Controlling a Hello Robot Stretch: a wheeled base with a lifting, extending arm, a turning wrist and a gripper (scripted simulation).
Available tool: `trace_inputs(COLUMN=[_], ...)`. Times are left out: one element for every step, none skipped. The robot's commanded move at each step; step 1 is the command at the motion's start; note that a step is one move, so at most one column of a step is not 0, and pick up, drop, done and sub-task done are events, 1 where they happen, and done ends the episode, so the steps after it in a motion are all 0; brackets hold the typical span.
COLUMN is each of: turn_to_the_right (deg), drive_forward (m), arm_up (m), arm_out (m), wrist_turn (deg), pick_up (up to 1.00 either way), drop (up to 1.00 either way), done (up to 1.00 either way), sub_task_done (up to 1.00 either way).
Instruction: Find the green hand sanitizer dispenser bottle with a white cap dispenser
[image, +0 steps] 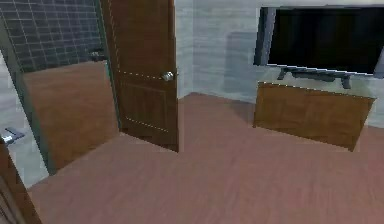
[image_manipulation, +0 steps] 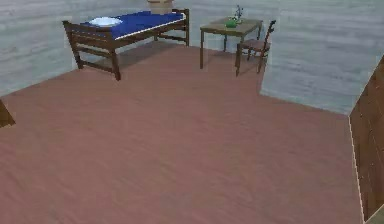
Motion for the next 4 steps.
trace_inputs(turn_to_the_right=[-45.0, -27.0, 0.0, 0.0], drive_forward=[0.0, 0.0, 1.0, 0.35], arm_up=[0.0, 0.0, 0.0, 0.0], arm_out=[0.0, 0.0, 0.0, 0.0], wrist_turn=[0.0, 0.0, 0.0, 0.0], pick_up=[0.0, 0.0, 0.0, 0.0], drop=[0.0, 0.0, 0.0, 0.0], done=[0.0, 0.0, 0.0, 0.0], sub_task_done=[0.0, 0.0, 0.0, 0.0])
